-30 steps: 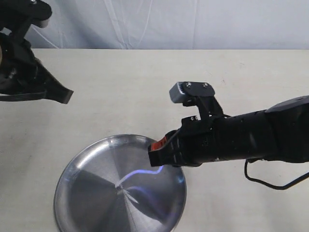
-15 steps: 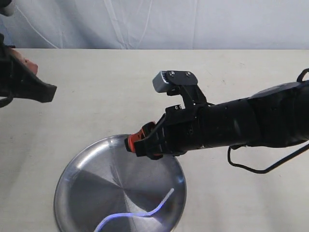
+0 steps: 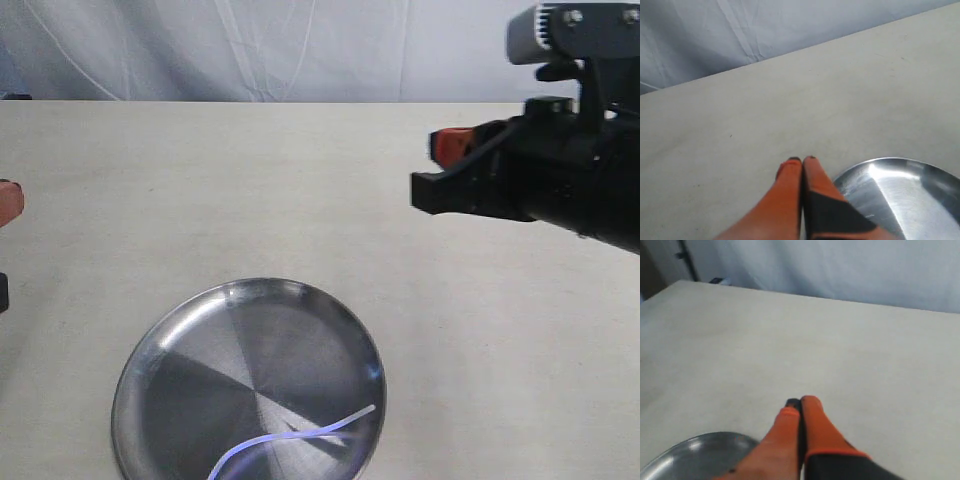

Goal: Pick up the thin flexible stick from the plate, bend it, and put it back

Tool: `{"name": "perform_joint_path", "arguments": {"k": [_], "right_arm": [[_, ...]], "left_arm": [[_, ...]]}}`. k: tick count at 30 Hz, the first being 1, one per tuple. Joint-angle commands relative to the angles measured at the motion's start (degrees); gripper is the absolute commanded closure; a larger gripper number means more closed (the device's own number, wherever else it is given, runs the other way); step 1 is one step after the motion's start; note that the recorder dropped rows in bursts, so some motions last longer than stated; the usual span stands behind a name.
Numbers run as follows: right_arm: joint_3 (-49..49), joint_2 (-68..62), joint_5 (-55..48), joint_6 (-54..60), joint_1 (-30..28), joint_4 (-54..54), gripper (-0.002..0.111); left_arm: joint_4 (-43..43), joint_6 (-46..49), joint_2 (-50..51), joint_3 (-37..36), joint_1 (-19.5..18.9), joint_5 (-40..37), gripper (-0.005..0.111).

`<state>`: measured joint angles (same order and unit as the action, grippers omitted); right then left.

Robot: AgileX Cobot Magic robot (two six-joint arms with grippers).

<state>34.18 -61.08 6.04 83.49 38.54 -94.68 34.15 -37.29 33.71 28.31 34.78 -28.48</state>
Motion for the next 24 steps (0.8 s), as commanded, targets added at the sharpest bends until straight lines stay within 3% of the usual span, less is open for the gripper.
{"name": "perform_joint_path", "arguments": {"k": [1,7,14,18,24], "right_arm": [[-3.7,5.6,16.5,0.3,-0.1,-4.6,0.109],[-3.7,7.1,32.3,0.3,-0.1,-5.3,0.109],[-3.8,9.7,34.9,2.9,-1.0,-5.3,0.109],[-5.2,22.0,26.2,3.5,-7.7,-5.3,0.109],[-10.8,46.0,0.7,9.6,-29.1,-5.3,0.109]], "left_arm": [[-4.7,-1.4,-0.4,-0.3,0.0,0.7,0.107],[-4.7,-1.4,-0.4,-0.3,0.0,0.7,0.107],[-4.7,-1.4,-0.4,-0.3,0.0,0.7,0.107],[-4.6,-1.4,-0.4,-0.3,0.0,0.7,0.107],[-4.6,-1.4,-0.4,-0.3,0.0,0.7,0.107]]}}
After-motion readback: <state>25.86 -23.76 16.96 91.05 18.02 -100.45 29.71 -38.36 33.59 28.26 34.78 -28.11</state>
